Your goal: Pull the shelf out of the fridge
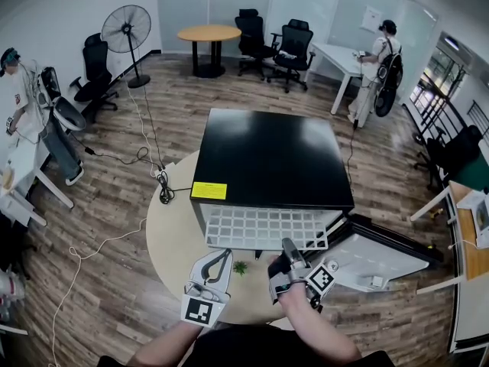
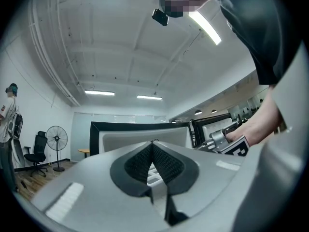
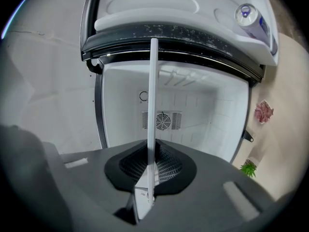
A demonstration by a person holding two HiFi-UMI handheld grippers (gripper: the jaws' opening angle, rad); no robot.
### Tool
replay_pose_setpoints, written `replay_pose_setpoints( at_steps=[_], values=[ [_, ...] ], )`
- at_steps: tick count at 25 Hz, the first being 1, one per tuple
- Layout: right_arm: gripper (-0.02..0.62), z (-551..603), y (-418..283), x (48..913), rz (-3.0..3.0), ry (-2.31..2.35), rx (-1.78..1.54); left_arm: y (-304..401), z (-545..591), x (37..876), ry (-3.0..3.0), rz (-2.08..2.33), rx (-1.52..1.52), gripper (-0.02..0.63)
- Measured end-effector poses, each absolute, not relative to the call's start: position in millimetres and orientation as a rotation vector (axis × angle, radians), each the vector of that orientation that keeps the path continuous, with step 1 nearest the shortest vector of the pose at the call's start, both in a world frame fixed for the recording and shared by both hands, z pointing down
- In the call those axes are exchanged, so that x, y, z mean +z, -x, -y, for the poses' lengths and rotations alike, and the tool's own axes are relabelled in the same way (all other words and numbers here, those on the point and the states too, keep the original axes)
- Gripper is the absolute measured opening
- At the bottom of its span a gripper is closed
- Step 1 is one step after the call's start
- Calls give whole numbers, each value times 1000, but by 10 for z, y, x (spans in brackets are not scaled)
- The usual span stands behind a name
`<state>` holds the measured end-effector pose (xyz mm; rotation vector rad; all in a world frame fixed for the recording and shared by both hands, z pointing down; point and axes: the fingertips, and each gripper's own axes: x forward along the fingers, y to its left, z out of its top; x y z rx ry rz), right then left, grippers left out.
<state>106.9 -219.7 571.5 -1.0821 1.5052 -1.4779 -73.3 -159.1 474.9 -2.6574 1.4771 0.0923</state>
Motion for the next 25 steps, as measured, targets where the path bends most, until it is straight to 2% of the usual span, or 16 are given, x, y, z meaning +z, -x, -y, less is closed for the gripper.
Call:
replay_pose_setpoints(
  at_steps=[25],
  values=[
    [34, 1693, -1083, 5703, -1537, 1120, -1501, 603, 1531, 4691, 2671, -1421, 127, -2]
  ],
)
